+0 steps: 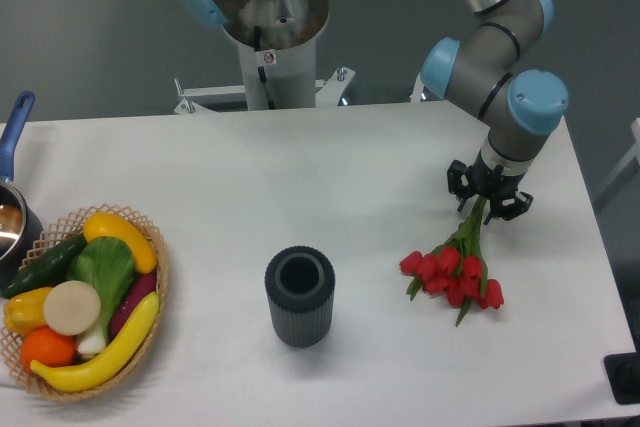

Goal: Pick up the flowers from the table

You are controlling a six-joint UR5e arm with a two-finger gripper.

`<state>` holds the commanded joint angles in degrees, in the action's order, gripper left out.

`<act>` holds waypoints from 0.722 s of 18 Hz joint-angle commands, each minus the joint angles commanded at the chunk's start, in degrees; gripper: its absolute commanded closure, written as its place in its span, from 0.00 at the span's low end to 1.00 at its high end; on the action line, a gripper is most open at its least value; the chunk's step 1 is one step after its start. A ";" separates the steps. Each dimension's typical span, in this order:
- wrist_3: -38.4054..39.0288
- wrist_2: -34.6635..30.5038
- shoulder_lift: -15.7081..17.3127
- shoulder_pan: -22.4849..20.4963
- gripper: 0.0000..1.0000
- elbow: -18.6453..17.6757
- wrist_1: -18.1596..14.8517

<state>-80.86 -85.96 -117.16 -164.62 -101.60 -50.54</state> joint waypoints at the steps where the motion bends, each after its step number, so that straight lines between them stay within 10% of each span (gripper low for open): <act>1: 0.35 0.00 0.17 -0.09 0.96 -0.09 0.00; 13: 2.90 -3.34 4.48 -0.79 0.94 5.62 -1.23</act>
<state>-77.96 -89.30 -112.68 -165.41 -95.98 -51.77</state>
